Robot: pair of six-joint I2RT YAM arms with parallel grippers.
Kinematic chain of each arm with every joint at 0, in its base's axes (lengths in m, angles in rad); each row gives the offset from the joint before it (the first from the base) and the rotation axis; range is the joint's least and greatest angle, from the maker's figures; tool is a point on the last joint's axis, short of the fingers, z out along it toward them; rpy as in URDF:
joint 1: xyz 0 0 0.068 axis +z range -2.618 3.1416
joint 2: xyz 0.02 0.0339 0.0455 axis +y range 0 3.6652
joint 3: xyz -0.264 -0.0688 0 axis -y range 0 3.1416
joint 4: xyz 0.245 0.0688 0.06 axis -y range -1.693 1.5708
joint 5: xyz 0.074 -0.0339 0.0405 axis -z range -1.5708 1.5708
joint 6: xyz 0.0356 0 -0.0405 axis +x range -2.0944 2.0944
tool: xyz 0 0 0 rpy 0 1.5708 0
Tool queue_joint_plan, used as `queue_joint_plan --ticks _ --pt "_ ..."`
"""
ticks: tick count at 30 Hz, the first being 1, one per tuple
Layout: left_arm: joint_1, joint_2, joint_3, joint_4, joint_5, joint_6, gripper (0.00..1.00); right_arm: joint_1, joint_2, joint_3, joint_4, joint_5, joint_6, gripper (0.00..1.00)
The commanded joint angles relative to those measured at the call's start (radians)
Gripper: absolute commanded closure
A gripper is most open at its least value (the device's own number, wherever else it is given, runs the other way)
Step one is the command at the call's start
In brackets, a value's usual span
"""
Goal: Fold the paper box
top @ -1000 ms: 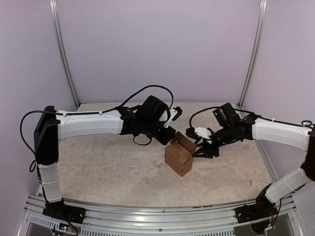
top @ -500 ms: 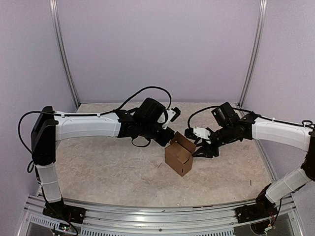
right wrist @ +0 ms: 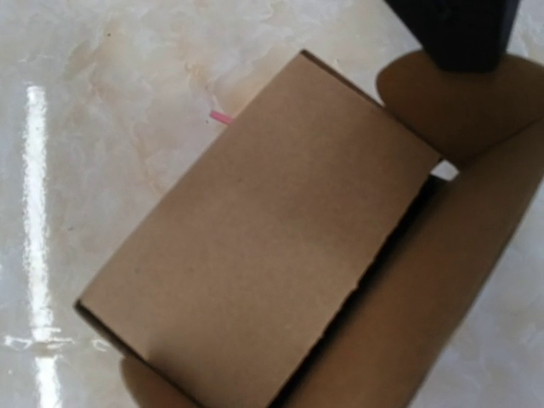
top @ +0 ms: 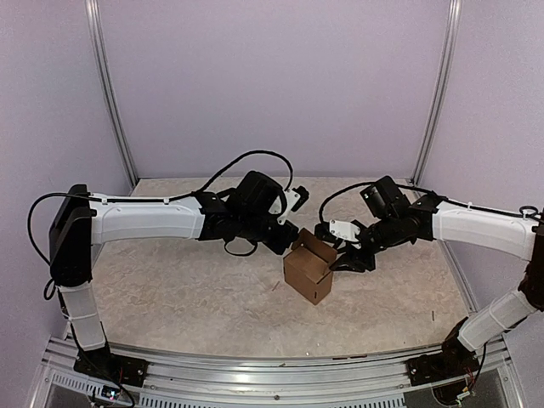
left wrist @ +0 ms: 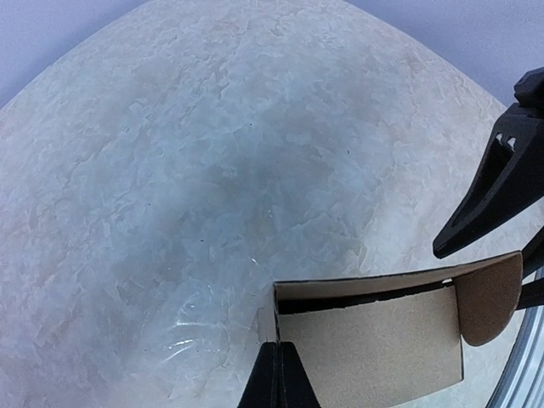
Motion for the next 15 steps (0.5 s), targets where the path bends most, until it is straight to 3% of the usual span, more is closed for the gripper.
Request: queue_joint_plan --ticks 1,15 --pt "-0.009 -0.003 -0.026 -0.072 0.0 -0.012 1.0 0.011 0.02 0.03 -0.014 0.019 0.01 0.56" --pt "0.01 0.007 0.051 -0.165 0.05 -0.028 1.0 0.023 0.015 0.015 -0.026 0.018 -0.032 0.55"
